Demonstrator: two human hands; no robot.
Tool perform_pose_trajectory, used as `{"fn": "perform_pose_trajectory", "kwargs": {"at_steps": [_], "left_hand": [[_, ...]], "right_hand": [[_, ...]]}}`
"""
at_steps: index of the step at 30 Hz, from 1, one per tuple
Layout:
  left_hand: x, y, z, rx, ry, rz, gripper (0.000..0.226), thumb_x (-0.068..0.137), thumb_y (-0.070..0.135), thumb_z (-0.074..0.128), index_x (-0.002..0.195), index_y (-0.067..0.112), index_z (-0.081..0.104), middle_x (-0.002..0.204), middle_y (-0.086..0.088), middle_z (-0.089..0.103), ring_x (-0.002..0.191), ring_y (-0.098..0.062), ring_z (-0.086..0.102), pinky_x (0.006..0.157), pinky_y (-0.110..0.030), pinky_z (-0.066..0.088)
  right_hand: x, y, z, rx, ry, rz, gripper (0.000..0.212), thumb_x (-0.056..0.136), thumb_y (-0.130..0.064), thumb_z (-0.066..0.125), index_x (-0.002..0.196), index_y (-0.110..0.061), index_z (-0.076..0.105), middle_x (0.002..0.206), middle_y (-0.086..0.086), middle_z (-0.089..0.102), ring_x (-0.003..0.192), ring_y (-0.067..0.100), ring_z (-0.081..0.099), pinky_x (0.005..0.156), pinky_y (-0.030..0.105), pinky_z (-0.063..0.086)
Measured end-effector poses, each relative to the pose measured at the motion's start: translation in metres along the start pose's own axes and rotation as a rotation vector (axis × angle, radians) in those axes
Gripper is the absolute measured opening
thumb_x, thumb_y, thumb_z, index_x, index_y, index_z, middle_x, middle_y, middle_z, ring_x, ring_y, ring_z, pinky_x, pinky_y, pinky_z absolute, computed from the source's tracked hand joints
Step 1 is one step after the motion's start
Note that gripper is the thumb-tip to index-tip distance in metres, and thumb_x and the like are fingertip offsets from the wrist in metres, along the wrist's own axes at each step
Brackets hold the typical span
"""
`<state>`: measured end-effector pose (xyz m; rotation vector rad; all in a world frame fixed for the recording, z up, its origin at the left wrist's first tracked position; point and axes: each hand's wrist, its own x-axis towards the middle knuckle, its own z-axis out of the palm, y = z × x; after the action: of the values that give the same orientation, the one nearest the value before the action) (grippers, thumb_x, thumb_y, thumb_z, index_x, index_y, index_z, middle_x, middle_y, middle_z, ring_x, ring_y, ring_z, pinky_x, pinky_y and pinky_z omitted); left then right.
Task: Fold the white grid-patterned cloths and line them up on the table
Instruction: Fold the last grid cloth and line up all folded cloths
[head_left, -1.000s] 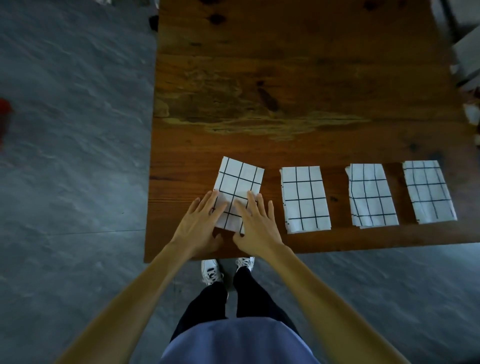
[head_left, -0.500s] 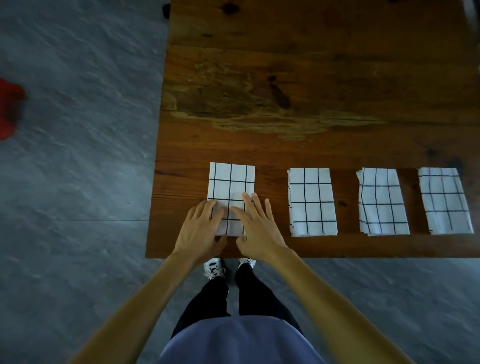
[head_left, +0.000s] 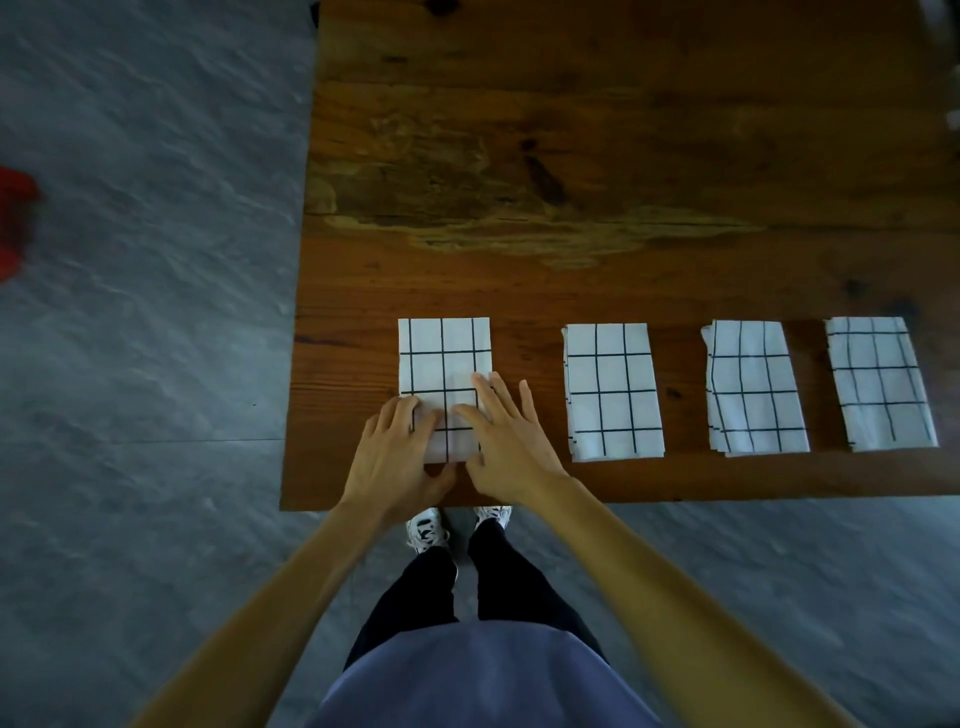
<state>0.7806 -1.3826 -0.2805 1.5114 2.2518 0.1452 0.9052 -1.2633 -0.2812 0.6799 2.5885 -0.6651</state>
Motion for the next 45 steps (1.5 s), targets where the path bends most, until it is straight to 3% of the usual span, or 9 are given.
{"fn": "perform_pose_trajectory", "kwargs": {"at_steps": [9, 13, 19, 25, 31, 36, 45], "left_hand": [[0.0, -0.002, -0.003, 0.005, 0.021, 0.002, 0.058, 0.075, 0.052, 0.05, 0.12, 0.016, 0.053, 0.126, -0.01, 0.048, 0.117, -0.028, 0.047, 0.096, -0.041, 0.041], [0.001, 0.001, -0.003, 0.013, 0.029, 0.016, 0.055, 0.082, 0.043, 0.059, 0.127, 0.013, 0.05, 0.138, -0.013, 0.042, 0.131, -0.029, 0.038, 0.107, -0.043, 0.032], [0.002, 0.002, -0.001, 0.041, -0.016, 0.015, 0.052, 0.08, 0.037, 0.062, 0.126, 0.013, 0.05, 0.137, -0.013, 0.043, 0.131, -0.029, 0.038, 0.107, -0.048, 0.035], [0.006, 0.007, -0.007, 0.046, -0.057, 0.0, 0.054, 0.085, 0.034, 0.058, 0.133, 0.015, 0.043, 0.144, -0.011, 0.037, 0.137, -0.026, 0.029, 0.114, -0.045, 0.024], [0.013, 0.029, -0.028, -0.012, -0.021, 0.035, 0.051, 0.094, 0.036, 0.047, 0.141, 0.017, 0.038, 0.148, -0.01, 0.035, 0.139, -0.026, 0.027, 0.115, -0.043, 0.022], [0.023, 0.057, -0.037, -0.049, -0.049, 0.109, 0.05, 0.098, 0.037, 0.039, 0.144, 0.017, 0.034, 0.15, -0.007, 0.033, 0.14, -0.023, 0.026, 0.116, -0.043, 0.021], [0.026, 0.126, -0.025, -0.088, -0.062, 0.198, 0.046, 0.097, 0.032, 0.044, 0.14, 0.017, 0.039, 0.145, -0.004, 0.038, 0.135, -0.022, 0.032, 0.112, -0.038, 0.023]], "right_hand": [[-0.003, -0.008, 0.01, 0.048, 0.063, 0.018, 0.065, 0.09, -0.032, 0.051, 0.148, -0.018, 0.026, 0.162, 0.013, -0.002, 0.149, 0.028, -0.013, 0.119, 0.048, -0.008], [0.0, -0.005, 0.014, 0.01, 0.089, 0.04, 0.07, 0.097, -0.041, 0.043, 0.152, -0.011, 0.014, 0.162, 0.015, -0.003, 0.149, 0.028, -0.011, 0.12, 0.044, -0.008], [0.001, -0.004, 0.019, -0.034, 0.062, 0.054, 0.071, 0.099, -0.044, 0.038, 0.154, -0.01, 0.007, 0.162, 0.016, -0.006, 0.149, 0.029, -0.011, 0.119, 0.044, -0.008], [-0.001, -0.004, 0.018, -0.03, 0.072, 0.06, 0.072, 0.1, -0.048, 0.036, 0.154, -0.011, 0.005, 0.162, 0.013, -0.007, 0.149, 0.027, -0.011, 0.121, 0.046, -0.004], [-0.019, 0.004, 0.004, 0.079, 0.192, 0.209, 0.064, 0.103, -0.043, 0.028, 0.155, -0.015, 0.003, 0.162, 0.006, -0.012, 0.148, 0.022, -0.016, 0.118, 0.038, -0.012], [-0.046, 0.021, -0.006, 0.174, 0.264, 0.37, 0.062, 0.103, -0.043, 0.032, 0.155, -0.017, 0.009, 0.163, 0.006, -0.002, 0.149, 0.021, -0.01, 0.12, 0.038, -0.004], [-0.099, 0.08, -0.016, 0.169, 0.263, 0.461, 0.06, 0.103, -0.038, 0.035, 0.154, -0.018, 0.011, 0.163, 0.008, 0.001, 0.15, 0.023, -0.006, 0.119, 0.038, -0.005]]}}
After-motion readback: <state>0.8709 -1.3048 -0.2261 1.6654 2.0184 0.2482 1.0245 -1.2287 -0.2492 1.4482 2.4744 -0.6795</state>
